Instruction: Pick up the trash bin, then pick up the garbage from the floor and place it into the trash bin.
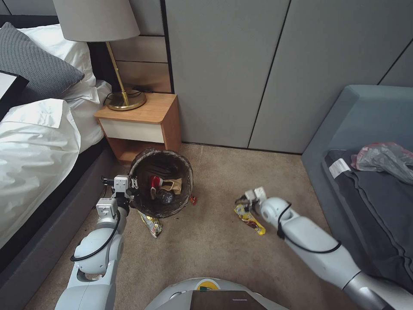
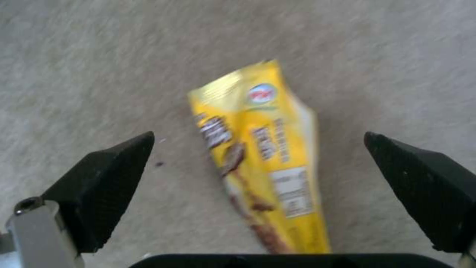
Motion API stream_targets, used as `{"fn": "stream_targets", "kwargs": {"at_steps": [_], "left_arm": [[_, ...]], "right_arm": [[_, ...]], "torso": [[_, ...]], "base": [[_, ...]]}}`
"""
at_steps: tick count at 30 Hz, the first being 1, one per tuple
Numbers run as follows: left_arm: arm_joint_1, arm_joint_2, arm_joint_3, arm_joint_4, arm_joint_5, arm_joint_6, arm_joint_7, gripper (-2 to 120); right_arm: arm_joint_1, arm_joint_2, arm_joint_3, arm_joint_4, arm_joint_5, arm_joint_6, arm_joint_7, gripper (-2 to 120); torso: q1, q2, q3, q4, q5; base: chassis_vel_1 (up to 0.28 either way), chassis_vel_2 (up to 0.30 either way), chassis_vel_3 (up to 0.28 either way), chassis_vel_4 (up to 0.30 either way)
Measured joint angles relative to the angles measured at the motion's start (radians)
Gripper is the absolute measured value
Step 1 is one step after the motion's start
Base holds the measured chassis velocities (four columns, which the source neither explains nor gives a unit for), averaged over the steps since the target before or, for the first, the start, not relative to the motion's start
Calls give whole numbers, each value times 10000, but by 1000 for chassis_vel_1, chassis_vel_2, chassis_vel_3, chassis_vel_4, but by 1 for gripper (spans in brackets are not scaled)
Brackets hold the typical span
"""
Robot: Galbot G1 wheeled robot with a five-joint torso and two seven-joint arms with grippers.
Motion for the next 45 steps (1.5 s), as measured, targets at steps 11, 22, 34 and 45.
{"fn": "stream_targets", "kwargs": {"at_steps": [11, 22, 34, 45], "left_arm": [[-19, -8, 0, 34, 1, 0, 4, 2], [-80, -26, 9, 126, 18, -22, 23, 2], [-109, -13, 25, 192, 29, -36, 29, 2], [-115, 16, 57, 163, 31, -28, 32, 3]], "right_arm": [[-370, 185, -152, -267, -487, 0, -123, 100], [-873, 141, 89, -245, -771, 9, -166, 92], [-931, 209, 225, -666, -1223, 58, -641, 51], [-1032, 257, 329, -737, -1478, 276, -858, 14]], "torso": [[0, 0, 0, -1, 1], [0, 0, 0, -3, 13], [0, 0, 0, -2, 12], [0, 0, 0, -2, 12]], "base": [[0, 0, 0, 0], [0, 0, 0, 0], [0, 0, 0, 0], [0, 0, 0, 0]]}}
